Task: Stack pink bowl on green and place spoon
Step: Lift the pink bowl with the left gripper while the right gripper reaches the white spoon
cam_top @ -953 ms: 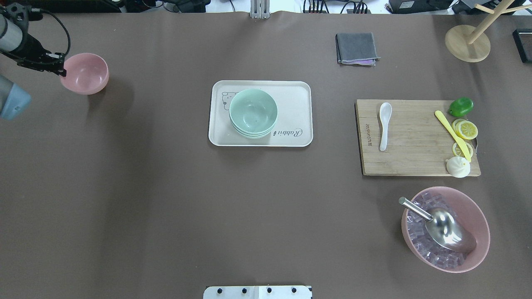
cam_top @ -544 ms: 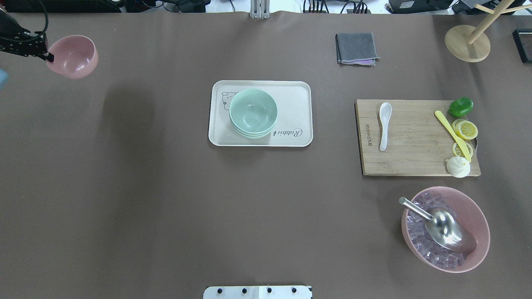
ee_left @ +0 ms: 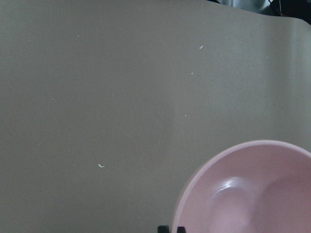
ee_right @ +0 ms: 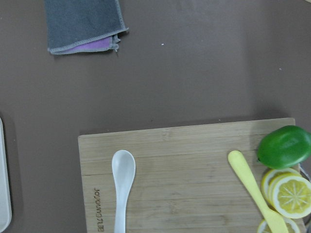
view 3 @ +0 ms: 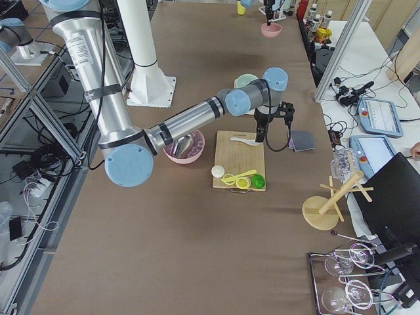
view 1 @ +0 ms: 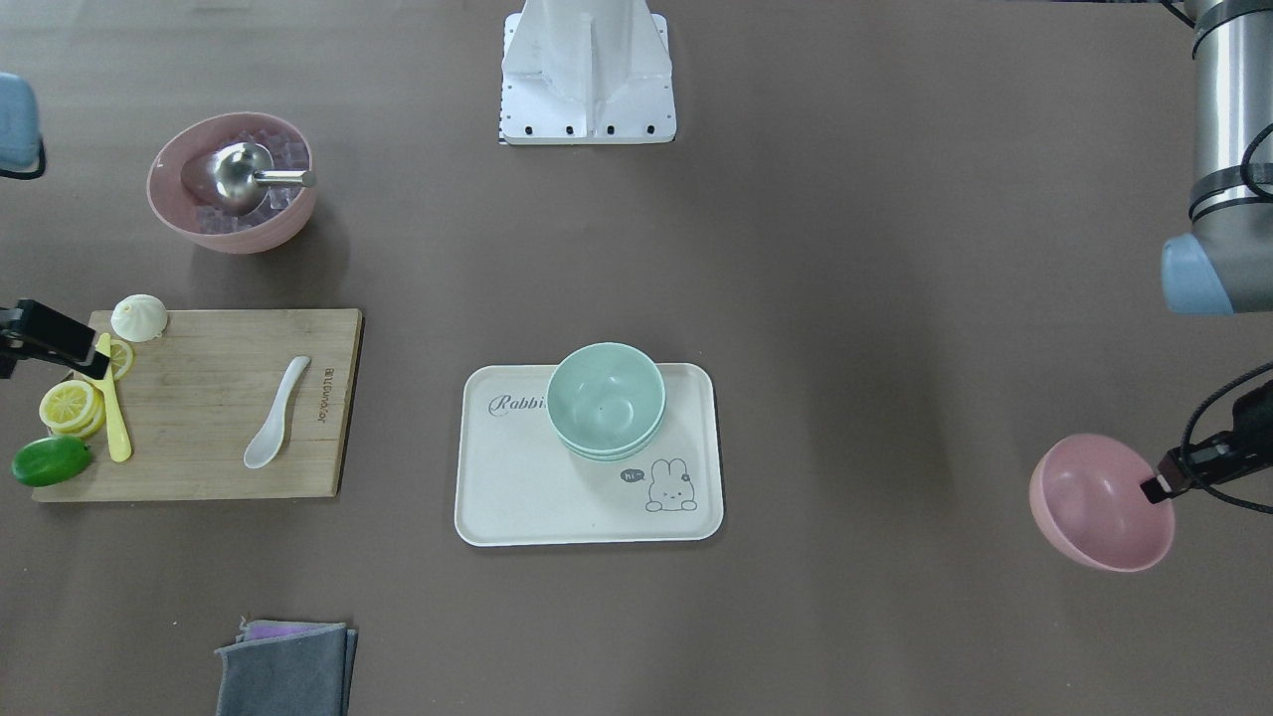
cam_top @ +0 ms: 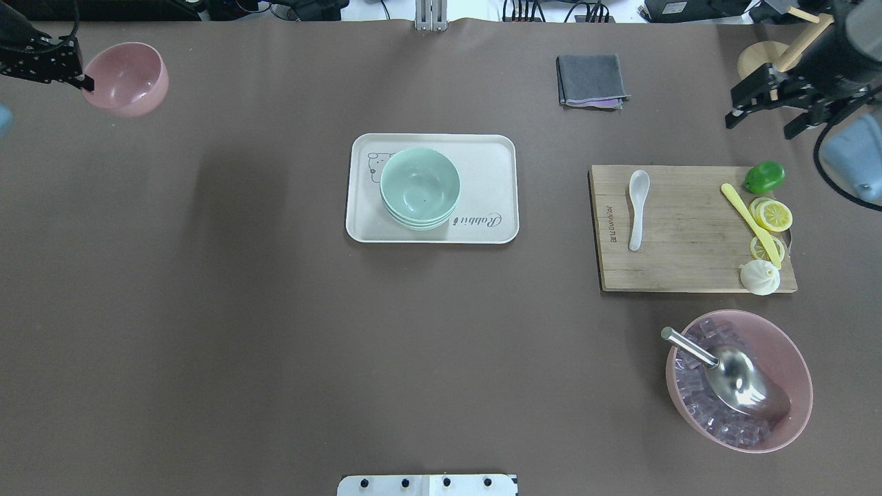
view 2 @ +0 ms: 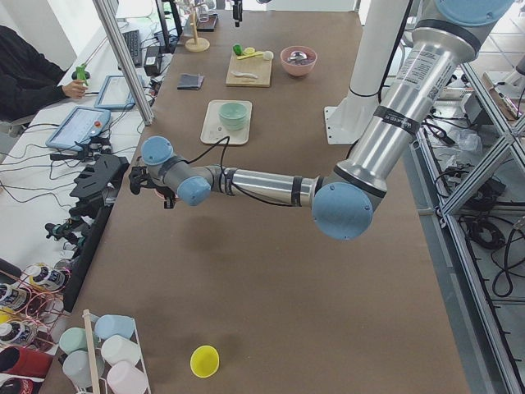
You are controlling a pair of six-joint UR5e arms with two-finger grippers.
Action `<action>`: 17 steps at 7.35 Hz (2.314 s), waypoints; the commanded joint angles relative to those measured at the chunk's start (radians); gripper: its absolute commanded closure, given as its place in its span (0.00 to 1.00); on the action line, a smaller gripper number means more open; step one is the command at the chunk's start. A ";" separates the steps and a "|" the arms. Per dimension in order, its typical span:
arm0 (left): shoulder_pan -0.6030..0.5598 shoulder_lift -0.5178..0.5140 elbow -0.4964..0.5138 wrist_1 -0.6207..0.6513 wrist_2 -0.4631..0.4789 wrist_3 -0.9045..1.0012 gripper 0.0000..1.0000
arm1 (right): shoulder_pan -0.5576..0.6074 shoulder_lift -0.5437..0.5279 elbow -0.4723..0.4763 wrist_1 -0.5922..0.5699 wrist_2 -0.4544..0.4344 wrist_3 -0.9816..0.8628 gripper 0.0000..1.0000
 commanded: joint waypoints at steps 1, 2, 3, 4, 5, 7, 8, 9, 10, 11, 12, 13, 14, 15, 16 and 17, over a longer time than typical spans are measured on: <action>0.003 -0.005 -0.011 -0.001 0.000 -0.043 1.00 | -0.128 0.035 -0.044 0.095 -0.098 0.119 0.00; 0.005 -0.015 -0.021 -0.007 0.001 -0.103 1.00 | -0.171 0.025 -0.071 0.165 -0.137 0.182 0.00; 0.009 -0.035 -0.037 -0.008 0.001 -0.175 1.00 | -0.214 0.021 -0.091 0.202 -0.174 0.195 0.00; 0.020 -0.035 -0.050 -0.009 0.001 -0.200 1.00 | -0.237 0.024 -0.113 0.206 -0.188 0.193 0.00; 0.021 -0.035 -0.051 -0.009 0.001 -0.201 1.00 | -0.266 0.024 -0.145 0.245 -0.204 0.193 0.00; 0.023 -0.043 -0.054 -0.006 0.003 -0.205 1.00 | -0.277 0.021 -0.211 0.339 -0.204 0.196 0.01; 0.023 -0.043 -0.054 -0.006 0.003 -0.203 1.00 | -0.285 0.018 -0.211 0.339 -0.204 0.198 0.02; 0.023 -0.043 -0.053 -0.006 0.003 -0.203 1.00 | -0.295 0.020 -0.216 0.339 -0.204 0.225 0.05; 0.023 -0.043 -0.053 -0.006 0.003 -0.203 1.00 | -0.306 0.020 -0.216 0.339 -0.204 0.256 0.10; 0.023 -0.043 -0.053 -0.006 0.003 -0.203 1.00 | -0.311 0.020 -0.214 0.339 -0.202 0.284 0.13; 0.023 -0.046 -0.053 -0.006 0.003 -0.203 1.00 | -0.321 0.018 -0.214 0.341 -0.204 0.340 0.15; 0.023 -0.046 -0.053 -0.006 0.003 -0.203 1.00 | -0.321 0.012 -0.202 0.342 -0.201 0.375 0.15; 0.023 -0.046 -0.053 -0.006 0.003 -0.203 1.00 | -0.320 -0.001 -0.201 0.344 -0.201 0.376 0.17; 0.023 -0.048 -0.053 -0.006 0.003 -0.203 1.00 | -0.320 -0.003 -0.200 0.342 -0.204 0.377 0.23; 0.023 -0.048 -0.054 -0.008 0.003 -0.203 1.00 | -0.320 -0.005 -0.204 0.342 -0.205 0.377 0.29; 0.023 -0.048 -0.054 -0.008 0.003 -0.203 1.00 | -0.320 -0.012 -0.202 0.342 -0.205 0.377 0.34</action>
